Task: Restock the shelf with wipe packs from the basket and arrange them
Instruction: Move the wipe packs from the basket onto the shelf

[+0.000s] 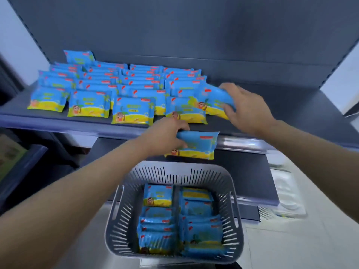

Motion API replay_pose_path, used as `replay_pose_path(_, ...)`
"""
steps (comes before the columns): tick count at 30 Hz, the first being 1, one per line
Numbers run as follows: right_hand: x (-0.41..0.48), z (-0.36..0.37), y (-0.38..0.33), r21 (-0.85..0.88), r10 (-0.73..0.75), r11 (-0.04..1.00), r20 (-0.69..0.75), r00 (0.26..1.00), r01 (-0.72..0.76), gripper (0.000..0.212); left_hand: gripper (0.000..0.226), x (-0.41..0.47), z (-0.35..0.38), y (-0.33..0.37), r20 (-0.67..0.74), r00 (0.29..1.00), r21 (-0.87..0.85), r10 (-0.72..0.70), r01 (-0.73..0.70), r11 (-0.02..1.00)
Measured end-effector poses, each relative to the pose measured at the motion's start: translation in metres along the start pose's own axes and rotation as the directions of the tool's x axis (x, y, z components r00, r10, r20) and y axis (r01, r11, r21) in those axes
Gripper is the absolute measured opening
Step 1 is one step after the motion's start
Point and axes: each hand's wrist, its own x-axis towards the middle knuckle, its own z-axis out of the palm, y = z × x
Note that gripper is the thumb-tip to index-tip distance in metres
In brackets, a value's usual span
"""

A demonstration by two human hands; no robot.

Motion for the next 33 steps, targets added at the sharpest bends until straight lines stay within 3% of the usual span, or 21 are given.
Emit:
replay_pose_path(6, 0.058, -0.014, 0.078, 0.052, 0.126, 0.990, 0.032, 0.992, -0.127, 0.044, 0.018, 0.071, -0.029, 0.039, -0.167, 0.986, -0.170, 0.002, -0.031, 0.985)
replay_pose_path(12, 0.104, -0.001, 0.149, 0.130, 0.147, 0.975, 0.229, 0.962, -0.180, 0.041, 0.019, 0.153, -0.022, 0.063, -0.153, 0.988, -0.222, -0.038, 0.003, 0.975)
replay_pose_path(23, 0.171, 0.056, 0.213, 0.221, 0.056, 0.962, 0.415, 0.908, -0.160, 0.028, 0.019, 0.255, 0.012, 0.060, -0.076, 0.989, 0.060, -0.125, 0.129, 0.990)
replay_pose_path(28, 0.183, 0.070, 0.225, 0.079, -0.025, 0.997, 0.387, 0.922, -0.006, 0.027, 0.041, 0.281, 0.015, 0.037, -0.104, 0.978, 0.150, -0.181, 0.196, 0.969)
replay_pose_path(33, 0.187, 0.073, 0.236, 0.086, -0.092, 0.994, 0.370, 0.924, 0.065, 0.029, 0.043, 0.309, 0.017, 0.019, -0.089, 0.969, 0.253, -0.232, 0.247, 0.935)
